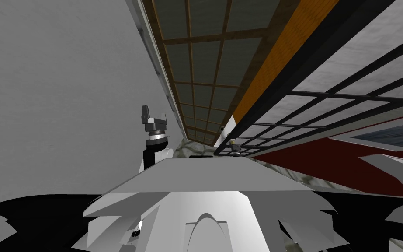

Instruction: Pull the door open

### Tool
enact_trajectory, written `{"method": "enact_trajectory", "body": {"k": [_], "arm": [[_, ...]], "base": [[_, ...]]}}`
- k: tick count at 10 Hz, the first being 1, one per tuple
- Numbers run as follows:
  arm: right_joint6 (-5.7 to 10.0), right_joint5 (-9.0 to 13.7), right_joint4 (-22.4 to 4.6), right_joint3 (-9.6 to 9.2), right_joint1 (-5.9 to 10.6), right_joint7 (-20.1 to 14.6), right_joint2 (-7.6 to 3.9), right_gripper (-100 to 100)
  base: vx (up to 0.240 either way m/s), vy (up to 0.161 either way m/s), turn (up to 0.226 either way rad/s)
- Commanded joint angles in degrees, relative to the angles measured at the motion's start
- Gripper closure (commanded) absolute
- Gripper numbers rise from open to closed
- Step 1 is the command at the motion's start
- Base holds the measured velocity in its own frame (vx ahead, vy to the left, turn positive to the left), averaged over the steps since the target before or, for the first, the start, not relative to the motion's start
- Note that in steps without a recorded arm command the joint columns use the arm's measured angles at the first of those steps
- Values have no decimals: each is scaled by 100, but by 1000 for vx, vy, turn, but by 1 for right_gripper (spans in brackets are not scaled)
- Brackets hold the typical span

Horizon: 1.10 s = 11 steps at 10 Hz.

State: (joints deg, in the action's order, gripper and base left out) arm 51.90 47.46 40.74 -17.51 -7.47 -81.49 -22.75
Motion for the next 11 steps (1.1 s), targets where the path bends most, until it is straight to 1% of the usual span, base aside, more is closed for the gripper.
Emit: {"method": "enact_trajectory", "body": {"k": [1,2,3,5,8,11], "arm": [[-24,59,-162,92,-142,-32,-128,100],[-24,59,-162,92,-142,-32,-128,100],[98,-75,175,-163,-116,-123,-133,100],[248,-175,245,-366,-153,-308,-263,100],[515,-355,371,-729,-218,-638,-495,100],[770,-527,490,-1076,-281,-953,-717,100]], "base": [[0,0,0],[13,1,4],[-137,-32,221],[-220,-81,272],[-251,-80,199],[-196,-89,200]]}}
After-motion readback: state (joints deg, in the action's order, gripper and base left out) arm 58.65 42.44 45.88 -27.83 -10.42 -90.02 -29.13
